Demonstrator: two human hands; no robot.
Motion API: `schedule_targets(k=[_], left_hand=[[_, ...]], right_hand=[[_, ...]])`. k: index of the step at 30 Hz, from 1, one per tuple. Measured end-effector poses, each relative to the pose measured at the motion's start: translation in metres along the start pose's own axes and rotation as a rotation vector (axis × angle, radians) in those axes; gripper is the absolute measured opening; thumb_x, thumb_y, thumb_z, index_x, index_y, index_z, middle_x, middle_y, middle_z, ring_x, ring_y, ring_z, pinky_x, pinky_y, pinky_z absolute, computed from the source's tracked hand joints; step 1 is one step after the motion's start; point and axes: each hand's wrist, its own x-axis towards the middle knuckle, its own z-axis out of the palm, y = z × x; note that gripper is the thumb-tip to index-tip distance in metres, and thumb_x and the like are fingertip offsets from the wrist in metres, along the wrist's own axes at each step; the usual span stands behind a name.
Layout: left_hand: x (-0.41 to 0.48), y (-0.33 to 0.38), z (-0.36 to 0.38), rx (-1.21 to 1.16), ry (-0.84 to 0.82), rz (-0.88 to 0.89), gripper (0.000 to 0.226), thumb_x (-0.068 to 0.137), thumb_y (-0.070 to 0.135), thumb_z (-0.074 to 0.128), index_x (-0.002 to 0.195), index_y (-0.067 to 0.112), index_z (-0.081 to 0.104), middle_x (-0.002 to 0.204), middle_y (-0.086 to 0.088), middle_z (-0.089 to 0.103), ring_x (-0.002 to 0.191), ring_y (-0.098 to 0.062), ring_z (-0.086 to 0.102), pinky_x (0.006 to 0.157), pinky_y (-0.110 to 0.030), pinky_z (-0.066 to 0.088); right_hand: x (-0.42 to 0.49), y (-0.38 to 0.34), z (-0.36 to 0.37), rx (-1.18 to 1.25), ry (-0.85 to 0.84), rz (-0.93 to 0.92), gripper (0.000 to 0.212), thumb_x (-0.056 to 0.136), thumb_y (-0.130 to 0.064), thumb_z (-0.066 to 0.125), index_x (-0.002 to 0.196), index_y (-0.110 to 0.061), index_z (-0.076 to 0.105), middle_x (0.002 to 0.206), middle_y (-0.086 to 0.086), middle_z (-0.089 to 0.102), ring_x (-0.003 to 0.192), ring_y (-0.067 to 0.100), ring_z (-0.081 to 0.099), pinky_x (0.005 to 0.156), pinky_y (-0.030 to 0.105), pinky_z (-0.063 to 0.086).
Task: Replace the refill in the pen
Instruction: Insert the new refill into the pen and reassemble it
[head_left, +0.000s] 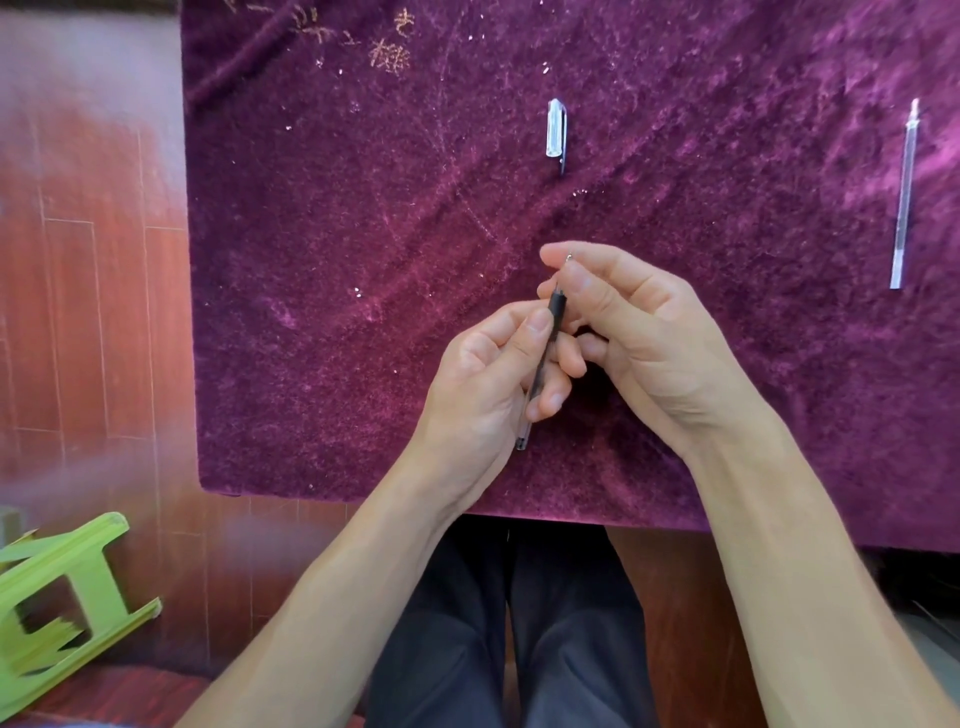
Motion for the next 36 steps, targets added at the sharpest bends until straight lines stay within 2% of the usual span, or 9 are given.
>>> schedule_targets(k=[2, 5, 8, 12, 18, 23, 27, 33, 36], left_hand=[[0.000, 0.000, 0.002, -0.031, -0.020, -0.014, 0.031, 0.110, 0.016, 0.039, 0.119, -0.002, 0.062, 0.079, -0.003, 0.065, 0.053, -0.006, 0.050, 0.056, -0.018, 0.040], [0.000, 0.000, 0.005, -0.070, -0.022, -0.029, 0.032, 0.110, 0.017, 0.040, 0.122, -0.002, 0.062, 0.080, -0.004, 0.062, 0.053, -0.006, 0.049, 0.056, -0.019, 0.039], [0.000, 0.000, 0.007, -0.069, -0.008, -0.028, 0.025, 0.109, 0.017, 0.043, 0.115, 0.002, 0.062, 0.080, -0.004, 0.063, 0.052, -0.006, 0.049, 0.055, -0.019, 0.040], [0.001, 0.002, 0.009, -0.076, -0.013, -0.030, 0.028, 0.110, 0.017, 0.041, 0.116, 0.001, 0.063, 0.082, -0.003, 0.064, 0.053, -0.006, 0.049, 0.056, -0.019, 0.039], [0.003, 0.004, 0.008, -0.130, -0.043, -0.040, 0.040, 0.112, 0.016, 0.036, 0.133, -0.012, 0.055, 0.083, -0.004, 0.060, 0.053, -0.004, 0.048, 0.054, -0.019, 0.037], [0.002, 0.003, 0.009, -0.139, -0.050, -0.041, 0.035, 0.110, 0.017, 0.041, 0.128, -0.004, 0.062, 0.082, -0.003, 0.060, 0.053, -0.003, 0.045, 0.054, -0.017, 0.038], [0.001, 0.000, 0.011, -0.086, 0.025, -0.002, 0.030, 0.108, 0.018, 0.047, 0.122, -0.003, 0.064, 0.077, 0.000, 0.060, 0.053, -0.003, 0.041, 0.053, -0.016, 0.037], [-0.002, -0.001, 0.009, 0.122, 0.195, 0.136, 0.018, 0.106, 0.016, 0.055, 0.103, 0.003, 0.067, 0.070, 0.000, 0.062, 0.050, -0.003, 0.044, 0.050, -0.011, 0.037], [-0.002, -0.002, 0.009, 0.143, 0.235, 0.144, 0.018, 0.105, 0.017, 0.056, 0.104, 0.003, 0.068, 0.069, 0.001, 0.065, 0.049, -0.002, 0.048, 0.048, -0.010, 0.038]], right_hand=[[0.000, -0.002, 0.000, 0.008, -0.027, 0.005, 0.029, 0.096, -0.045, 0.070, 0.117, -0.029, 0.081, 0.096, -0.001, 0.072, 0.072, 0.002, 0.066, 0.081, 0.040, 0.046], [-0.001, -0.005, -0.002, 0.020, -0.050, 0.005, 0.025, 0.104, -0.033, 0.060, 0.110, -0.027, 0.084, 0.087, 0.000, 0.072, 0.073, -0.001, 0.070, 0.079, 0.032, 0.051], [-0.001, -0.007, -0.002, 0.023, -0.053, -0.002, 0.021, 0.103, -0.029, 0.064, 0.103, -0.024, 0.084, 0.094, 0.010, 0.065, 0.067, 0.005, 0.065, 0.072, 0.031, 0.050], [0.001, -0.009, -0.002, 0.019, -0.033, -0.004, 0.021, 0.096, -0.038, 0.071, 0.103, -0.024, 0.084, 0.087, 0.003, 0.067, 0.066, 0.006, 0.063, 0.073, 0.035, 0.046], [-0.001, -0.014, -0.001, 0.104, -0.086, -0.025, 0.028, 0.107, -0.023, 0.055, 0.110, -0.022, 0.083, 0.081, 0.000, 0.072, 0.072, -0.001, 0.070, 0.070, 0.019, 0.055], [0.000, -0.014, -0.005, 0.045, -0.051, -0.029, 0.024, 0.104, -0.027, 0.062, 0.102, -0.025, 0.086, 0.078, -0.005, 0.071, 0.069, 0.005, 0.065, 0.074, 0.027, 0.048], [-0.001, -0.013, -0.005, -0.046, 0.027, -0.055, 0.018, 0.096, -0.039, 0.071, 0.097, -0.031, 0.087, 0.079, -0.010, 0.076, 0.081, 0.002, 0.065, 0.084, 0.035, 0.043], [0.001, -0.010, 0.004, -0.105, 0.084, -0.127, 0.019, 0.102, -0.026, 0.069, 0.095, -0.031, 0.086, 0.097, -0.014, 0.078, 0.085, -0.001, 0.065, 0.073, 0.018, 0.045], [0.003, -0.011, 0.008, -0.118, 0.098, -0.131, 0.018, 0.103, -0.021, 0.070, 0.096, -0.028, 0.085, 0.098, -0.012, 0.078, 0.086, 0.000, 0.067, 0.071, 0.014, 0.047]])
